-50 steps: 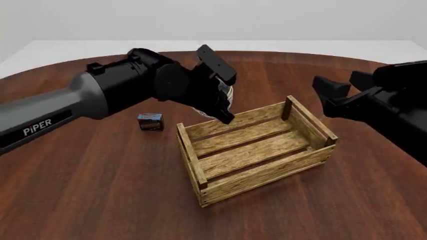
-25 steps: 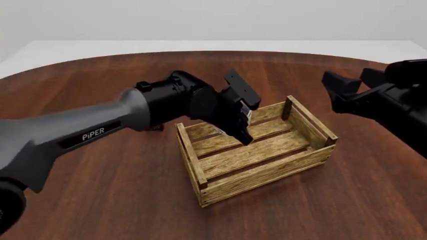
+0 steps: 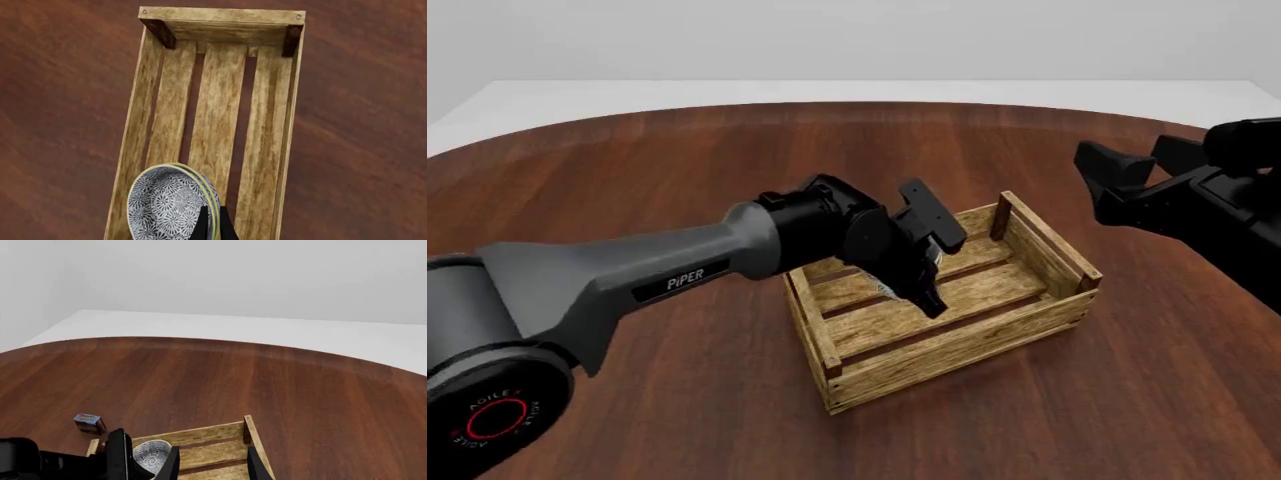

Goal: Stack the right bowl on the left bowl and place them in the tray.

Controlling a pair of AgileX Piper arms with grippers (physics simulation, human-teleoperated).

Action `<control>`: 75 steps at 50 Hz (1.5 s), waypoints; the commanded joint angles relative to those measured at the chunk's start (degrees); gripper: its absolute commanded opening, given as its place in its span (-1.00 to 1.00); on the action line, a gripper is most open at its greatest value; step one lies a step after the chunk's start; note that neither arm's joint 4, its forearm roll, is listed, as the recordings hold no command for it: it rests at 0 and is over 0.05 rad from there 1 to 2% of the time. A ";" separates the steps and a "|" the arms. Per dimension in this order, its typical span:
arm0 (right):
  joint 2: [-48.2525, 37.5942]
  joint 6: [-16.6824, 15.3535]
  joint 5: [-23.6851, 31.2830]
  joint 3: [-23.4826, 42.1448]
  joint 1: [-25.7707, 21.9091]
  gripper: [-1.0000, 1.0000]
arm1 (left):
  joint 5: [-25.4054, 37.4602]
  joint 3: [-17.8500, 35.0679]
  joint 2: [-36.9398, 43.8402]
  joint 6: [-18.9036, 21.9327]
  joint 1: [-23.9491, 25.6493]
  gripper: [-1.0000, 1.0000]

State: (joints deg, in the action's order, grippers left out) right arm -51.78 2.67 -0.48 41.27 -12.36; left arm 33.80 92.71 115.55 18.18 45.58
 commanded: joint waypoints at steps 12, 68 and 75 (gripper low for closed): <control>0.45 0.28 0.28 -0.06 -0.22 1.00 | -4.50 0.84 7.70 -2.23 -1.41 -1.00; 0.92 0.16 0.79 0.00 -0.19 1.00 | -5.28 -0.93 8.37 -1.65 -1.45 1.00; 1.31 0.26 1.04 0.03 -0.22 1.00 | -5.23 -1.32 7.46 -1.27 -1.54 1.00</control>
State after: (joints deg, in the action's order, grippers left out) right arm -50.65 2.81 0.34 41.18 -12.64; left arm 31.49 91.34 120.38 18.92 45.87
